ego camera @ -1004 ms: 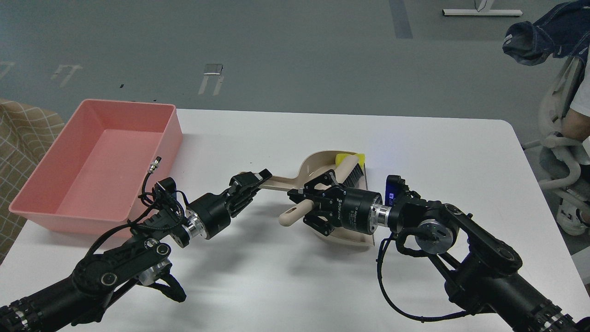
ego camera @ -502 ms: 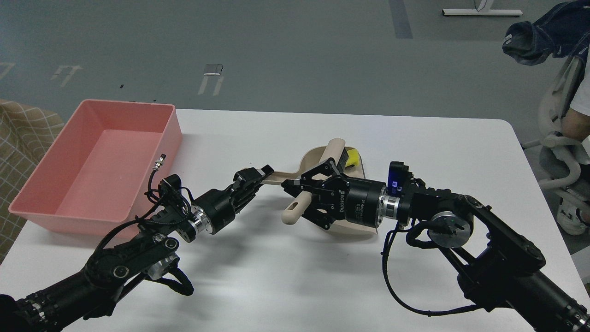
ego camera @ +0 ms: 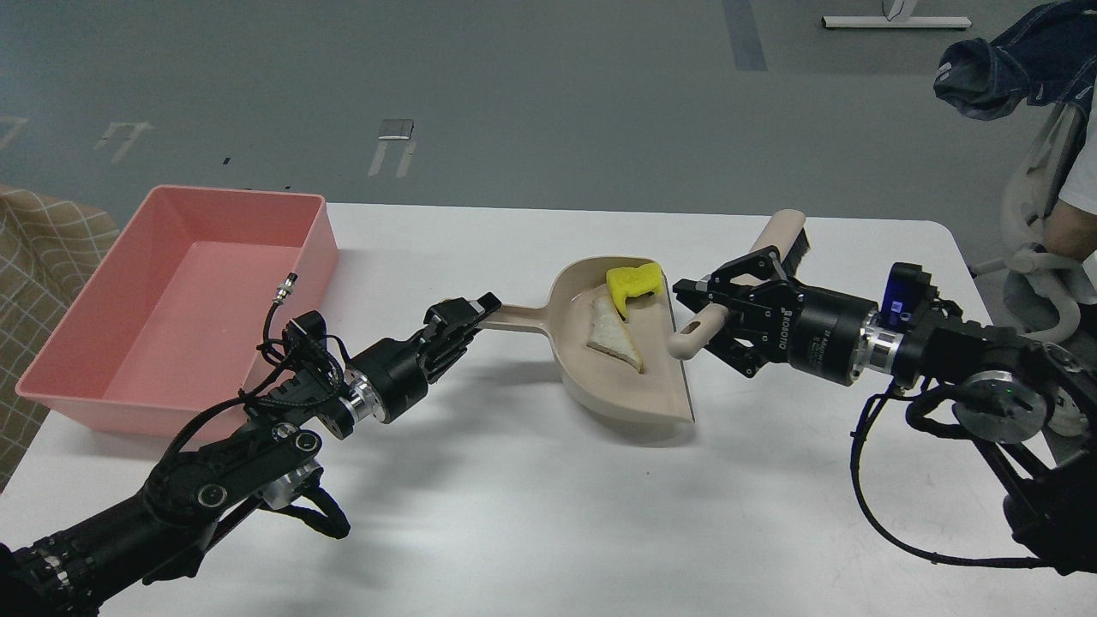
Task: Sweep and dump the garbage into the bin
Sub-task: 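Sweep the sponge and stick into the dustpan with the right-held brush, then carry the loaded dustpan with the left gripper over the pink bin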
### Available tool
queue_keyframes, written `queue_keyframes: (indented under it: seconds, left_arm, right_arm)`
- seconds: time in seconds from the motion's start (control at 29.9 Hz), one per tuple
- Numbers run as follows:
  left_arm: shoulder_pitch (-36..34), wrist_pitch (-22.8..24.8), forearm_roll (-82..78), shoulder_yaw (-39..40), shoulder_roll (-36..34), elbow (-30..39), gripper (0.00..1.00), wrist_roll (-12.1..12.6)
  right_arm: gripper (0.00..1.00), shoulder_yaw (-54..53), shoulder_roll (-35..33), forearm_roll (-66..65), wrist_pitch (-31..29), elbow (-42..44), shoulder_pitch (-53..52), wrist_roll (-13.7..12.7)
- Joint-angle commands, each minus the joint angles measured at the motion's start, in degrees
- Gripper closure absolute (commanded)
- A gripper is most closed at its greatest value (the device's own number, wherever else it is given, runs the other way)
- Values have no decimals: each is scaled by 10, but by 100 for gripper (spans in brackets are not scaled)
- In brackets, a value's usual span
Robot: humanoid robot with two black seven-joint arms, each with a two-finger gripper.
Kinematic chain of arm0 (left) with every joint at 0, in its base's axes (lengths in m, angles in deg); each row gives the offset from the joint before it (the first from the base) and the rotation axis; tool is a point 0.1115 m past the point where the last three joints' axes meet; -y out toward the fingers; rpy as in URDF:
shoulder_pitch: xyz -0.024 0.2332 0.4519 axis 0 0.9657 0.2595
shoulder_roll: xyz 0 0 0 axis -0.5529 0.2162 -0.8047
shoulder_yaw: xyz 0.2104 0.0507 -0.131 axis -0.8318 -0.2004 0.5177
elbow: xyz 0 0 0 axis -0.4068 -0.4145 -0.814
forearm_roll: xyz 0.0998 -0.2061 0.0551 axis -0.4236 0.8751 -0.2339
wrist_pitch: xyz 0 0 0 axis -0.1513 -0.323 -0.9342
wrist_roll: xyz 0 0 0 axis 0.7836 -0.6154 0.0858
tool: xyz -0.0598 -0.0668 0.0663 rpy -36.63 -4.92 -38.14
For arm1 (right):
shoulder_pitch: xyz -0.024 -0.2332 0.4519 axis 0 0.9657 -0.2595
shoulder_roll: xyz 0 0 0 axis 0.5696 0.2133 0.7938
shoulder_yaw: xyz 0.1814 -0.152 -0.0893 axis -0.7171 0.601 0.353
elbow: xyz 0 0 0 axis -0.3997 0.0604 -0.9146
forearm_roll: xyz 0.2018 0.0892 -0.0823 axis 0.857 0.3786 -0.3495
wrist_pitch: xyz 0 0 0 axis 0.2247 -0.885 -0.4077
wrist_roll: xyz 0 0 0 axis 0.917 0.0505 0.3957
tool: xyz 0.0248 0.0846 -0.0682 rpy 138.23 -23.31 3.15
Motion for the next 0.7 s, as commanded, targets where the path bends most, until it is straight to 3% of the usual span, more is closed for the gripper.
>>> queue_keyframes:
  seconds: [0.0,0.27,0.67]
  left_arm:
    - [-1,0,22,3,-18,15,81,0]
    - [-2,3,27,41,-54,42,81,0]
    - [58,4,69,125,-215,181,81,0]
  right_arm:
    - [100,-8,-67,-2,0,-1,25,0]
    - [100,-54,-125,-3,0,-9,108,1]
    - [100,-77,-119,-5,0,-17,156,2]
